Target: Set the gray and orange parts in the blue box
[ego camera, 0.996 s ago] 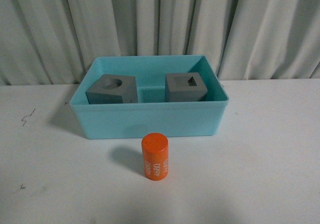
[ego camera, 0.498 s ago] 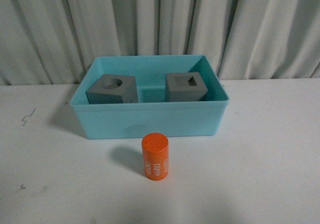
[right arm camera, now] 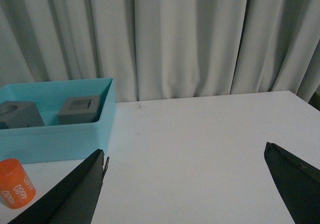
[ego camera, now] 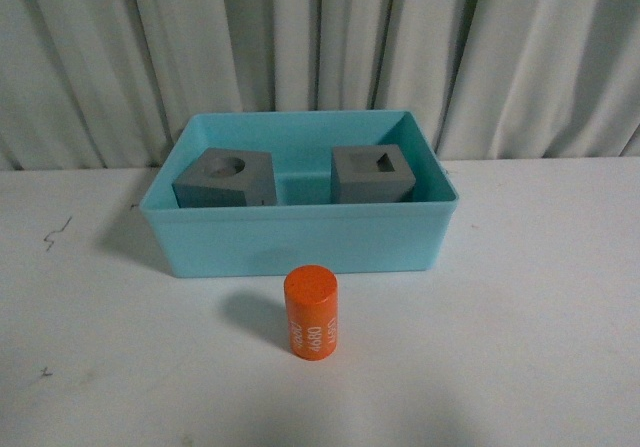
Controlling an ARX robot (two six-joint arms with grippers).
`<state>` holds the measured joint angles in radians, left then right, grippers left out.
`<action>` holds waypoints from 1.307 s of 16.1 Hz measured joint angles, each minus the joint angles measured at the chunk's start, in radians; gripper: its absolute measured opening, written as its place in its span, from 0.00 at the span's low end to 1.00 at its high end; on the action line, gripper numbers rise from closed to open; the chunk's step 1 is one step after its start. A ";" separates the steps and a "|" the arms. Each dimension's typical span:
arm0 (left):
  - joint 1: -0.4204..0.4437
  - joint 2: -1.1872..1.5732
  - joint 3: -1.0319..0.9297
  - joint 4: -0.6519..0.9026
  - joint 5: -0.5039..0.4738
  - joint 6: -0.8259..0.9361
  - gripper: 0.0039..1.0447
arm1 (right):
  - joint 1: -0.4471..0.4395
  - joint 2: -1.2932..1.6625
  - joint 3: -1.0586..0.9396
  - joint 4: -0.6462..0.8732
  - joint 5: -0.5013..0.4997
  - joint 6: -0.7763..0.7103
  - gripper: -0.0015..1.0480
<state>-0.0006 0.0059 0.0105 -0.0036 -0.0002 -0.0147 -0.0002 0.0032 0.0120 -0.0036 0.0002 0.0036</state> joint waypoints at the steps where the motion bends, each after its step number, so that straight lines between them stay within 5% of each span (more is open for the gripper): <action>1: 0.000 0.000 0.000 0.000 0.000 0.001 0.95 | 0.000 0.000 0.000 0.000 0.000 0.000 0.94; 5: 0.000 0.000 0.000 0.000 0.000 0.001 0.94 | 0.000 0.000 0.000 0.000 0.000 0.000 0.94; 7: 0.000 0.000 0.000 0.000 -0.002 0.001 0.94 | -0.017 0.212 0.122 -0.265 0.135 0.078 0.94; 9: 0.000 0.000 0.000 0.000 0.000 0.001 0.94 | -0.317 0.536 0.245 -0.119 -0.048 0.016 0.94; 11: 0.000 0.000 0.000 0.000 0.000 0.001 0.94 | -0.435 0.858 0.454 -0.061 -0.341 -0.237 0.94; 13: 0.000 0.000 0.000 0.000 0.000 0.001 0.94 | -0.341 1.081 0.573 -0.227 -0.523 -0.486 0.94; 15: 0.000 0.000 0.000 0.000 0.000 0.001 0.94 | -0.195 1.238 0.668 -0.370 -0.555 -0.734 0.94; 16: 0.000 0.000 0.000 0.000 0.000 0.001 0.94 | -0.126 1.297 0.687 -0.325 -0.554 -0.813 0.94; 21: 0.000 0.000 0.000 0.000 0.000 0.001 0.94 | 0.148 1.604 0.838 -0.137 -0.528 -0.788 0.94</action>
<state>-0.0002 0.0059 0.0105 -0.0032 -0.0002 -0.0135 0.1474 1.6073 0.8497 -0.1406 -0.5282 -0.7841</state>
